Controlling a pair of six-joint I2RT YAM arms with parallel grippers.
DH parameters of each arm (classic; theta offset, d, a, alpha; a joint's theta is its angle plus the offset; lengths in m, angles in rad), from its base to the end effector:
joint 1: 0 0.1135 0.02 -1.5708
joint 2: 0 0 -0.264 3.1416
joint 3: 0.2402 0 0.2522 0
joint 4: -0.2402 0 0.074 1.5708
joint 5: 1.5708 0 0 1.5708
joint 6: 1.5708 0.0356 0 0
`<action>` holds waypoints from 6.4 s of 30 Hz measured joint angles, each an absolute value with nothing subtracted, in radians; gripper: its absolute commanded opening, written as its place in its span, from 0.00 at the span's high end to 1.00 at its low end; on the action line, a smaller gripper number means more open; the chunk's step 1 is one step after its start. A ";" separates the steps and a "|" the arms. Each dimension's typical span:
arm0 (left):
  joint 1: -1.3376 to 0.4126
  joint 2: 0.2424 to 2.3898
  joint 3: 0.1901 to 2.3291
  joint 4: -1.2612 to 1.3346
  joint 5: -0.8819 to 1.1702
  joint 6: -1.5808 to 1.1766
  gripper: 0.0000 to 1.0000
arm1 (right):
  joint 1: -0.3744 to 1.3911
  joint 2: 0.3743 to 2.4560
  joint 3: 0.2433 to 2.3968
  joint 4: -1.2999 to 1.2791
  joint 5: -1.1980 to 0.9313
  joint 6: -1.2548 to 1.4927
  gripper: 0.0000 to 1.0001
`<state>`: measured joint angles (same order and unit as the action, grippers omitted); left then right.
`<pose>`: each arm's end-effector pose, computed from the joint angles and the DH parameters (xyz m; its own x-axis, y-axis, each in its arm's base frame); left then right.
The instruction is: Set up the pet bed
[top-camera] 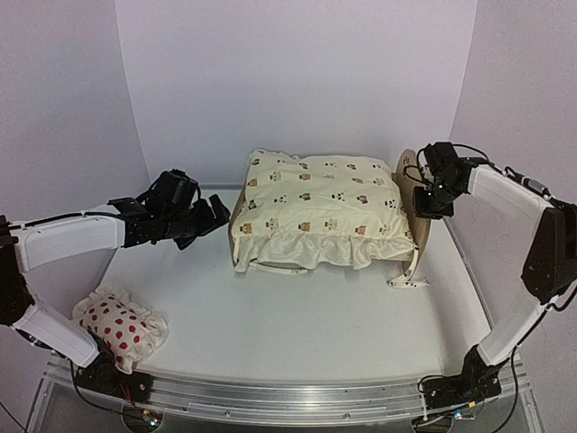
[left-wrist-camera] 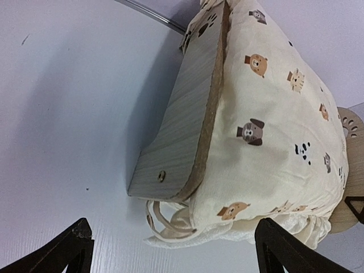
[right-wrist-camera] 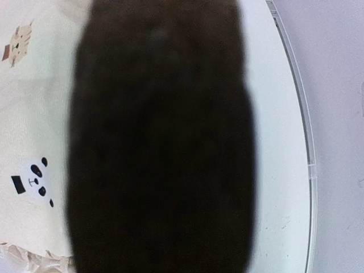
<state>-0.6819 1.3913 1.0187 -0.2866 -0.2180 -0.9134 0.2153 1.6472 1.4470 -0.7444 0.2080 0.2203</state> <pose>0.2446 -0.1887 0.2734 -0.6726 -0.4494 -0.5879 -0.0815 0.8346 -0.5448 0.3493 0.0689 0.2986 -0.7923 0.0456 -0.6085 0.0844 0.9958 -0.0352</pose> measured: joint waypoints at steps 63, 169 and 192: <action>-0.682 1.237 0.867 -0.256 -0.152 -0.342 0.04 | 0.455 1.495 1.683 -0.896 -0.125 0.198 0.12; -0.723 1.170 0.827 -0.186 0.186 -0.264 0.46 | 0.953 2.038 1.770 -0.320 0.399 -0.422 1.00; -0.799 1.403 0.929 -0.209 0.157 -0.166 0.67 | 0.912 1.962 1.718 -0.271 0.505 -0.400 1.00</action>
